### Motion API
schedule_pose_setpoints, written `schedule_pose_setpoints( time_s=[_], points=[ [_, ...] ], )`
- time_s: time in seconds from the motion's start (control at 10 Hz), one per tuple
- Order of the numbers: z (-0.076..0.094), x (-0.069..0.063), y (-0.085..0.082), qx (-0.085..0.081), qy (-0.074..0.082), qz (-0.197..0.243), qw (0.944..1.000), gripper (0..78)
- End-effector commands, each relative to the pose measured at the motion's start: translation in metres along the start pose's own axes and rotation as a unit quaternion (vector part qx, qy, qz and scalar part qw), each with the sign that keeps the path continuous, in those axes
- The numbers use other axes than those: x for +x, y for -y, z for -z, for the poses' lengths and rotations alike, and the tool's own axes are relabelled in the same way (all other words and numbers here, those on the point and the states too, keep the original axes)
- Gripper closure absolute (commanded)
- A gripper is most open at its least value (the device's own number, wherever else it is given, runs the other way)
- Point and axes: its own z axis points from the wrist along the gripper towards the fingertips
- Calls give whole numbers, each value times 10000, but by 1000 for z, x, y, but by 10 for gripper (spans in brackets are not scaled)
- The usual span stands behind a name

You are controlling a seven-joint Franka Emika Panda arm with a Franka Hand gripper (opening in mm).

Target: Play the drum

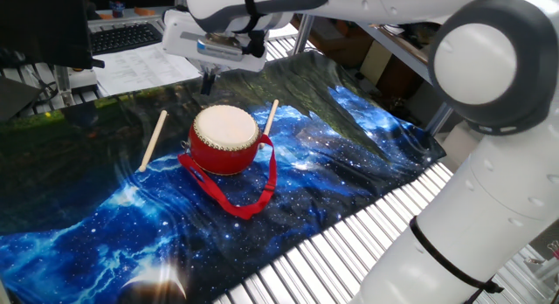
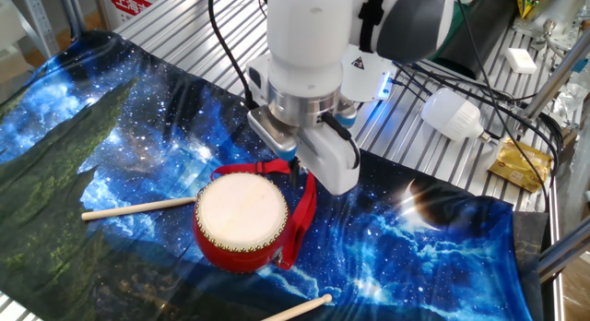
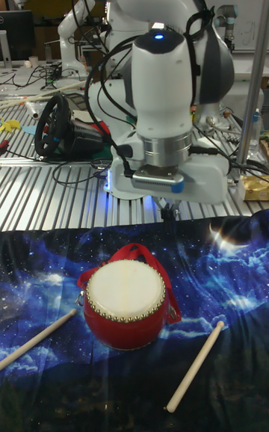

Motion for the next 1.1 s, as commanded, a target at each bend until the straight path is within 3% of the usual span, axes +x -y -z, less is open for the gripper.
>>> schedule_pose_setpoints(
  time_s=[0.1, 0.8, 1.1],
  points=[
    [1, -6, -4, -51, -28, 38, 10000, 776],
    [-1, -6, -4, -55, 25, -292, 9996, 776],
    [-1, -6, -4, -128, -4, -655, 9978, 776]
  ],
)
